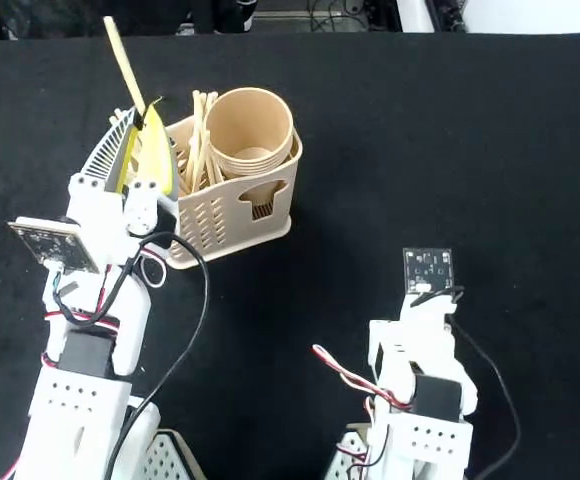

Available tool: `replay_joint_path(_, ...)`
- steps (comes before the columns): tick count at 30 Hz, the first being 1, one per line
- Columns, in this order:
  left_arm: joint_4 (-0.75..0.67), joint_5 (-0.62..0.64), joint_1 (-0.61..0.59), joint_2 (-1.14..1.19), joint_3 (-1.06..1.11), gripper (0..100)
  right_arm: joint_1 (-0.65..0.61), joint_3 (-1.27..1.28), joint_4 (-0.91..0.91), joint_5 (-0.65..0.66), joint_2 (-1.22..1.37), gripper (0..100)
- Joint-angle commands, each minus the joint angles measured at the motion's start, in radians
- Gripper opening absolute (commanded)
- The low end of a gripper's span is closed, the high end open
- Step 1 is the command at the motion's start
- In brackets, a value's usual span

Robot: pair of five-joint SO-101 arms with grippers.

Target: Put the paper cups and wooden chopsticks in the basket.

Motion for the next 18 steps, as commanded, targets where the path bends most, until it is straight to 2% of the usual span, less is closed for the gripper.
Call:
replay_joint_path(1, 0.275, 0.138, -0.013, -0.009, -0.127, 21, -0.011, -0.008, 0.003, -0.003, -0.067, 1.3)
replay_joint_path(5, 0.571, 0.123, -0.031, -0.008, -0.326, 22, -0.011, -0.008, 0.003, -0.003, -0.067, 1.3)
replay_joint_path(11, 0.927, 0.118, -0.174, -0.006, -0.588, 21, -0.011, -0.008, 0.003, -0.003, -0.067, 1.3)
replay_joint_path(15, 1.126, 0.126, -0.395, -0.006, -0.667, 21, -0.011, -0.008, 0.003, -0.003, -0.067, 1.3)
replay_joint_path(18, 1.174, 0.120, -0.567, 0.011, -0.653, 21, -0.011, -0.008, 0.003, -0.003, -0.067, 1.3)
